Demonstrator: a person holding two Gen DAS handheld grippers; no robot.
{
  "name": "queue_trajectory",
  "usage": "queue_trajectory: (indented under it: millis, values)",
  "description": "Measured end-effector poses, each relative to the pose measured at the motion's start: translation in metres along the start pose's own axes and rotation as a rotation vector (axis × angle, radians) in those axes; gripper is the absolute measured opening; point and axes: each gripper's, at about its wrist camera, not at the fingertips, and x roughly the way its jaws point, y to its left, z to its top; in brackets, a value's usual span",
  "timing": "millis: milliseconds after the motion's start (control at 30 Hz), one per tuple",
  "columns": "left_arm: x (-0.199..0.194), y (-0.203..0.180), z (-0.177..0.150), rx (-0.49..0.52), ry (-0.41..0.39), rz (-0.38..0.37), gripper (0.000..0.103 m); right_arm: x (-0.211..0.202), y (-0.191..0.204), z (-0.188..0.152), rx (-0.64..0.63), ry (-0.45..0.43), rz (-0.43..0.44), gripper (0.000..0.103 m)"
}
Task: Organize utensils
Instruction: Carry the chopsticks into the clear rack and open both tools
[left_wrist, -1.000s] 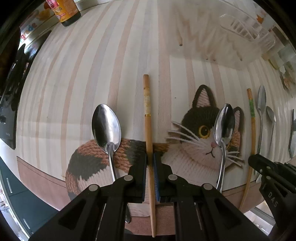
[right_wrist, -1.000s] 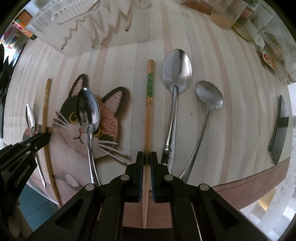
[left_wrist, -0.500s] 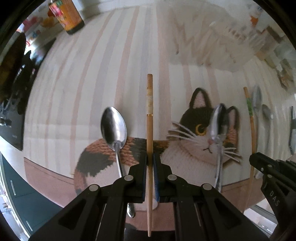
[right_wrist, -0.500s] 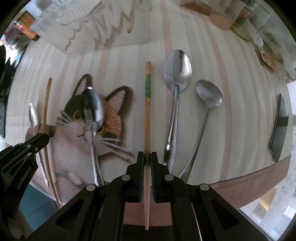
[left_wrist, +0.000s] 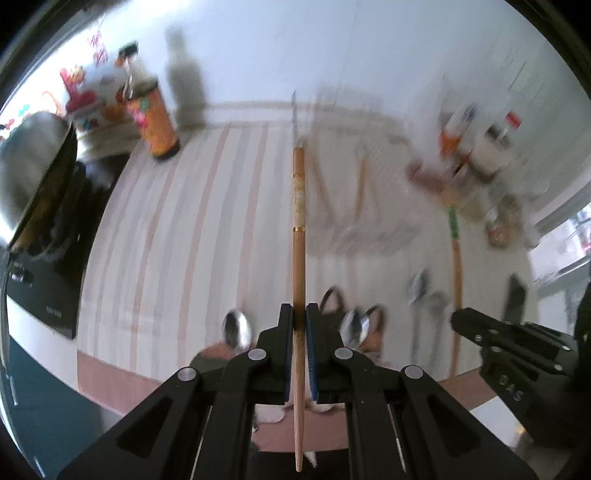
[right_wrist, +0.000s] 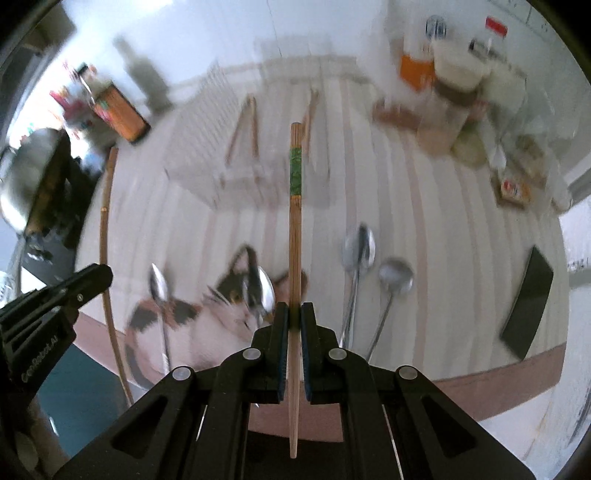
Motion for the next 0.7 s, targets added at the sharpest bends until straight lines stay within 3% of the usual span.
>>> queue_trajectory:
  millis: [267, 367, 500, 700]
  values:
    - [-0.026, -0.022, 0.089, -0.004, -0.077, -0.088, 0.004, -0.041, -0.008, 0.084, 0.057, -0.121, 0.085, 0.007]
    - [-0.011, -0.022, 0.127, -0.033, -0.042, -0.134, 0.004, -0.04, -0.011, 0.121, 0.065, -0.133, 0.088, 0.007]
    - [0.017, -0.023, 0.172, -0.044, -0.001, -0.13, 0.004, -0.024, -0.013, 0.163, 0.067, -0.122, 0.092, 0.007]
    - [0.073, -0.02, 0.207, -0.081, 0.108, -0.133, 0.004, 0.029, -0.016, 0.21, 0.087, -0.045, 0.088, 0.007]
